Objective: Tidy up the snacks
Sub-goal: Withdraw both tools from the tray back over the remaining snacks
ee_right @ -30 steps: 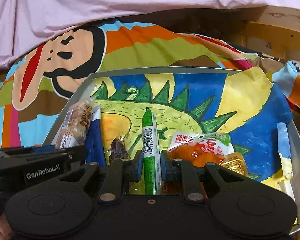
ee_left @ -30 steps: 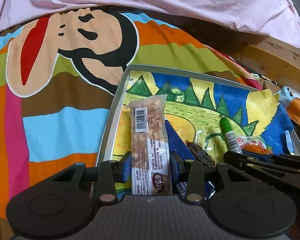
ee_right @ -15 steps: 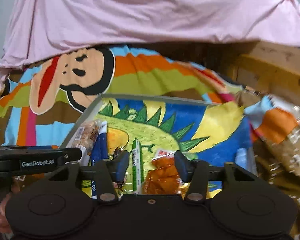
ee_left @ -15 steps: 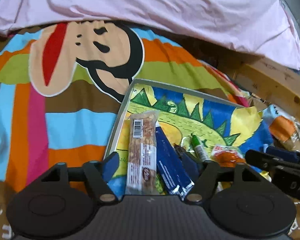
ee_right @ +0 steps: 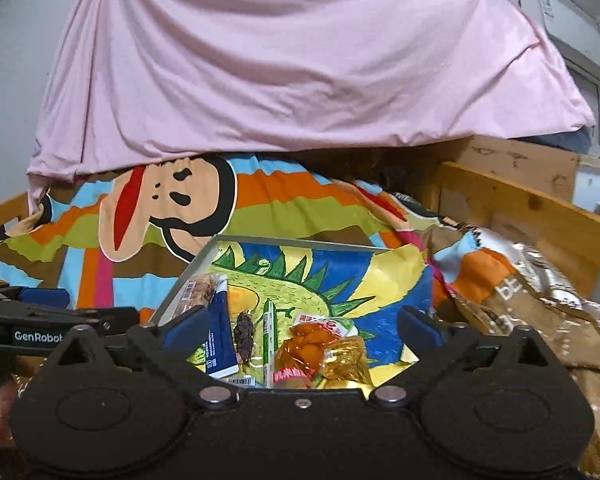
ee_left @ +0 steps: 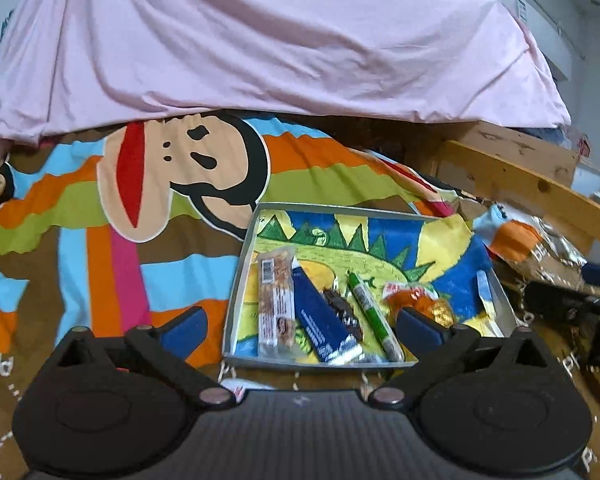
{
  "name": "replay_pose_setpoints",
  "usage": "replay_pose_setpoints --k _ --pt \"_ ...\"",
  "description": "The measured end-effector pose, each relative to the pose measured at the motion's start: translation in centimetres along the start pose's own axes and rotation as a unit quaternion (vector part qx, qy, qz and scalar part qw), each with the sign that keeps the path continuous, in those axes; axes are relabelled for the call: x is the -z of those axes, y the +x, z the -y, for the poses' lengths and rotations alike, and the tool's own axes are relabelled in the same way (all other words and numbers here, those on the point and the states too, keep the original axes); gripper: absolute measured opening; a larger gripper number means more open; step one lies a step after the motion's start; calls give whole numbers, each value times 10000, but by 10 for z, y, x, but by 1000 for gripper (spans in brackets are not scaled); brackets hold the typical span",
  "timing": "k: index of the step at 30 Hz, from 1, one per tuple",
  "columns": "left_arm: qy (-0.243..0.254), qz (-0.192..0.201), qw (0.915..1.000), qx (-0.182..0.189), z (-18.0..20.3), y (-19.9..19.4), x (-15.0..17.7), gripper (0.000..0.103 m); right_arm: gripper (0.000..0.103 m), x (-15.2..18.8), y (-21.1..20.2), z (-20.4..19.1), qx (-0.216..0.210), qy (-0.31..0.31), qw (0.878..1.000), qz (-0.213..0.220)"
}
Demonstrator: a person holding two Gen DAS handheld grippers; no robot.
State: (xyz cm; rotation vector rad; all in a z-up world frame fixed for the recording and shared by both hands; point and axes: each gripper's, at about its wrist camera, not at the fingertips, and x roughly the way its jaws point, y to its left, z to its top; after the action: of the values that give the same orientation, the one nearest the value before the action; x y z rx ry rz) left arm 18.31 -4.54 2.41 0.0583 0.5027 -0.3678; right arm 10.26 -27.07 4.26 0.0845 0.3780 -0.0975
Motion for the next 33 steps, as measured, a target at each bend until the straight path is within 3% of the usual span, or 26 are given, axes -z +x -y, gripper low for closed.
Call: replay_pose_setpoints --k 12,23,27,33 --pt "387 225 9984 -347 22 -73 32 103 102 34 -72 -3 -23 -29 9999 97" --pt "4 -161 9972 -726 13 -124 60 103 102 79 -118 -10 65 333 9984 -446" --pt "105 -413 9926 -1137 15 -133 69 103 102 86 -124 -18 38 259 9981 -556" --pt "55 -696 9879 -1388 9 -141 78 103 102 97 -129 -32 -11 33 9973 -732"
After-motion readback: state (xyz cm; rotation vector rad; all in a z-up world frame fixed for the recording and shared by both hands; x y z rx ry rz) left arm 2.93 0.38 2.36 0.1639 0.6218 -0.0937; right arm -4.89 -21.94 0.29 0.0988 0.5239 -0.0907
